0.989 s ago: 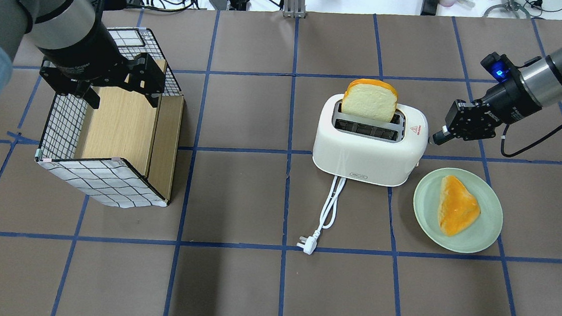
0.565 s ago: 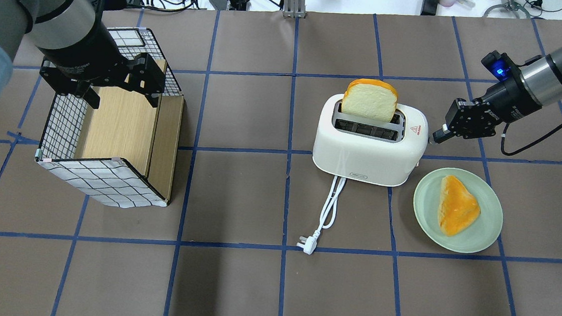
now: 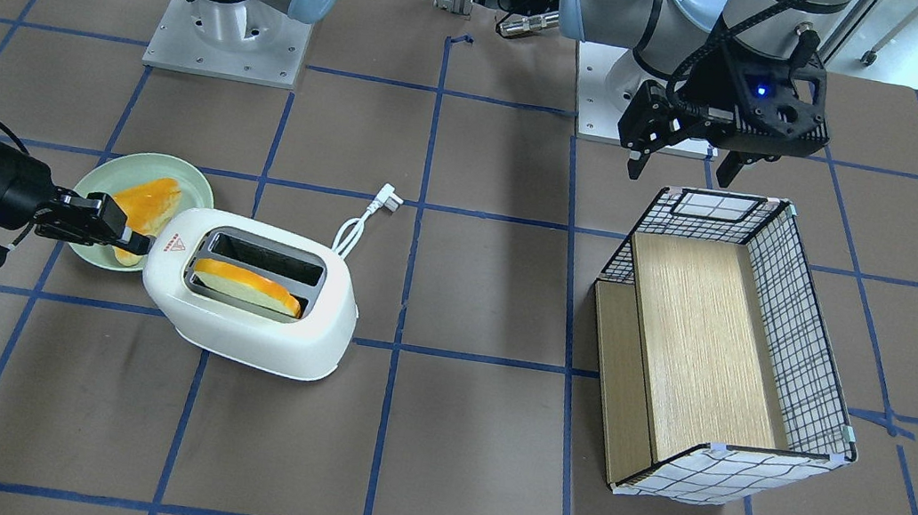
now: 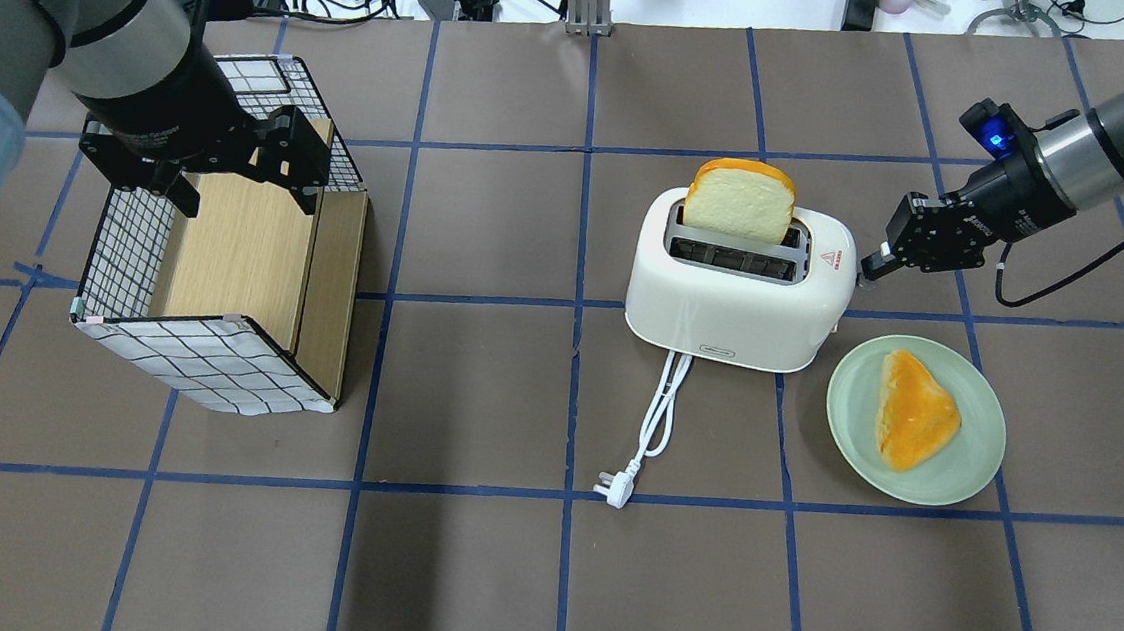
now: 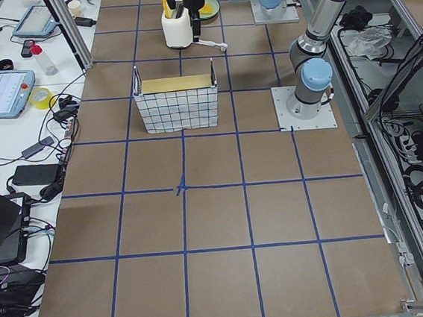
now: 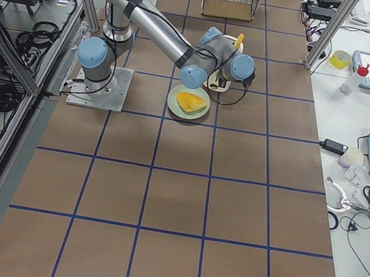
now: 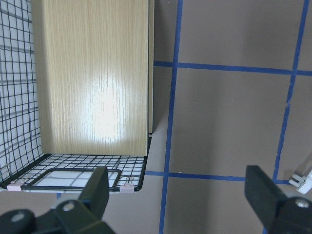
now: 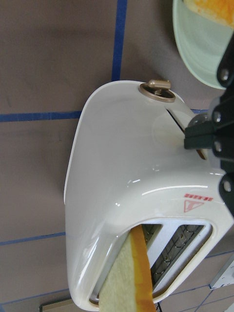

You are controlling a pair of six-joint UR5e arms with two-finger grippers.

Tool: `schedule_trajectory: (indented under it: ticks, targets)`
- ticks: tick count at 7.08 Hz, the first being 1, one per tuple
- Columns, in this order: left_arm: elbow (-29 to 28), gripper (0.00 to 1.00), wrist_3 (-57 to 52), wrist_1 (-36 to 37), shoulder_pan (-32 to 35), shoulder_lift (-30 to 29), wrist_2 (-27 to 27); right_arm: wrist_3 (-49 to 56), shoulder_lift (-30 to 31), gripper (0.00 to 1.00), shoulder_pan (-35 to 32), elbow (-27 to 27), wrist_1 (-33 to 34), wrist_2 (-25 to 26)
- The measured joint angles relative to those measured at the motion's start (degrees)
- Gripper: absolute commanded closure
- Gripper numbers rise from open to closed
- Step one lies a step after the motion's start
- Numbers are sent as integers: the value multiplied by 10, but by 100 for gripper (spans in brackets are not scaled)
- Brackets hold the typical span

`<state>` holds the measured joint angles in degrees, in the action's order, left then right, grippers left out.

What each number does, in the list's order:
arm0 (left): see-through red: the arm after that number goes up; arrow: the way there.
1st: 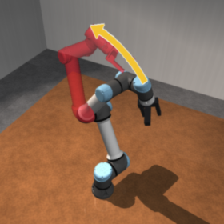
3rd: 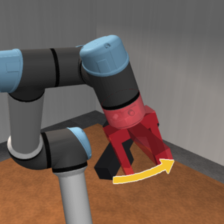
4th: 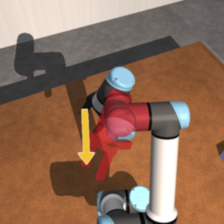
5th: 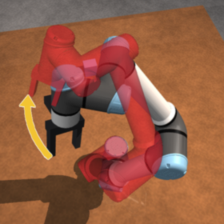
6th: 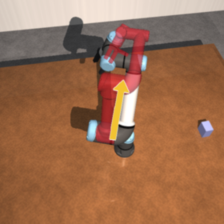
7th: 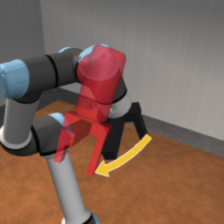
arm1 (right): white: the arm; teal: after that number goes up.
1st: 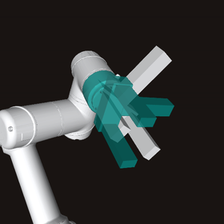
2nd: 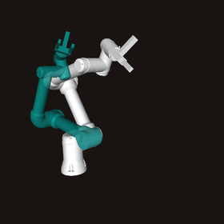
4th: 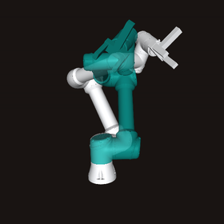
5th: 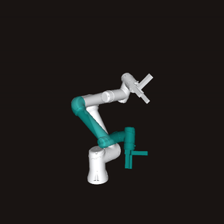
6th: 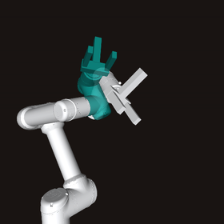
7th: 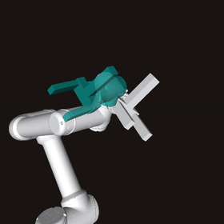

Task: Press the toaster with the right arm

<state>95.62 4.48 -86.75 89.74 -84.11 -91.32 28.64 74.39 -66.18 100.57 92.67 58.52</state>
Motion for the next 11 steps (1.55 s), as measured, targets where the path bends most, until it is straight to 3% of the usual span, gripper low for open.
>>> schedule_trajectory:
  ticks: [11]
  targets:
    - [0,0,0,0,0,0,0,-9,-31,100,0,21,24,22]
